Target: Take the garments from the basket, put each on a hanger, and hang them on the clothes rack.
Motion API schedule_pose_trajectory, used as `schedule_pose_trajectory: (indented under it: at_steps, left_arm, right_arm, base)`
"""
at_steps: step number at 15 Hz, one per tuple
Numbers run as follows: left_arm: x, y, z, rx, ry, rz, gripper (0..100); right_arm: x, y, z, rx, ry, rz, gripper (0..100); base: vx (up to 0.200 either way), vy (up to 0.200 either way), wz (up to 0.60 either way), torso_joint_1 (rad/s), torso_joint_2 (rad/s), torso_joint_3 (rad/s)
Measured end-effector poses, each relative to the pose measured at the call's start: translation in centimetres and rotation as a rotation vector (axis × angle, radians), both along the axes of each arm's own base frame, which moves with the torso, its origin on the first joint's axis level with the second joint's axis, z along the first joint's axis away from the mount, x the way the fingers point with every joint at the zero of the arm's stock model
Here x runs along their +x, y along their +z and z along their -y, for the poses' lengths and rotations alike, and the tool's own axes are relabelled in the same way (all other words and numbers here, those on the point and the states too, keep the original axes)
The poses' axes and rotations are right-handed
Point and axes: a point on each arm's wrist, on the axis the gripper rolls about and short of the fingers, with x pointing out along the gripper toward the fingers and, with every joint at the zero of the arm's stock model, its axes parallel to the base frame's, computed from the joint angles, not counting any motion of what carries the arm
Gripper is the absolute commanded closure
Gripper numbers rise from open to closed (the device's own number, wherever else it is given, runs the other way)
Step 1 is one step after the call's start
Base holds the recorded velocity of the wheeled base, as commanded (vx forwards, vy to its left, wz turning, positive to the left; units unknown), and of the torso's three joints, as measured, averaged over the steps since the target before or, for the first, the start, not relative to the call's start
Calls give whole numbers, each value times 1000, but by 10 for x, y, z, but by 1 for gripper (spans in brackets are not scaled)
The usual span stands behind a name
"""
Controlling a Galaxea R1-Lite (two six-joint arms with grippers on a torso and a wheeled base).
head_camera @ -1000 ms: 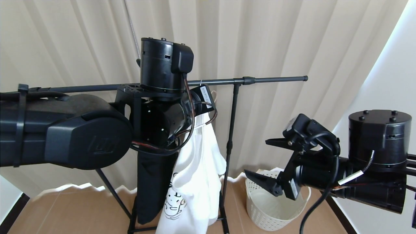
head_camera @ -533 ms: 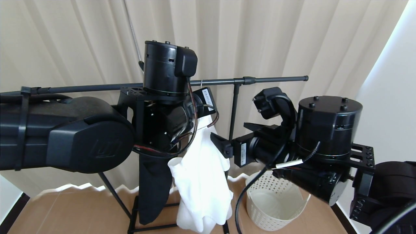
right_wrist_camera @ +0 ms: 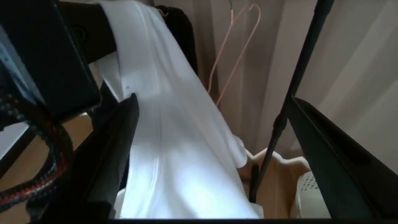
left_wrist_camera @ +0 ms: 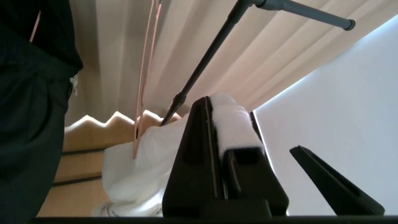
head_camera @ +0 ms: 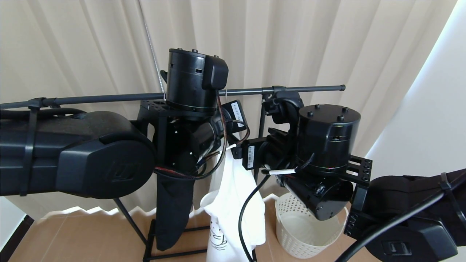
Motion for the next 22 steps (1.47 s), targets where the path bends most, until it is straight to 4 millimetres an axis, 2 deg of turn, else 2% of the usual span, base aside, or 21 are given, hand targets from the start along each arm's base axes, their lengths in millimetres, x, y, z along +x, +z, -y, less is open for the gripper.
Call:
schedule_pose_trajectory:
  at_steps: [3,7,12,18,22]
  left_arm:
    - [-1,-1,2,5,7,0,100]
    - [2,-4,3,13,23,-1,100]
    - [3,-6,5,19,23,-5,100]
    - [2,0,-1,8,32,7,100]
    - [1,11,-11,0,46,31,100]
  right_arm:
    - [2,-1,-2,-1,-37,6,0]
    - [-8,3,-6,1,-18,13,0]
    - [-8,1,-9,0,-14,12,0]
    - [17,-18,-2,-62,-74,-14,0]
    - [28,-32,16,-185,-107,-24,0]
  base:
    - [0,0,0,0,0,0]
    - [0,0,0,0,0,0]
    - [0,0,0,0,0,0]
    - [0,0,0,0,0,0]
    - [0,0,0,0,0,0]
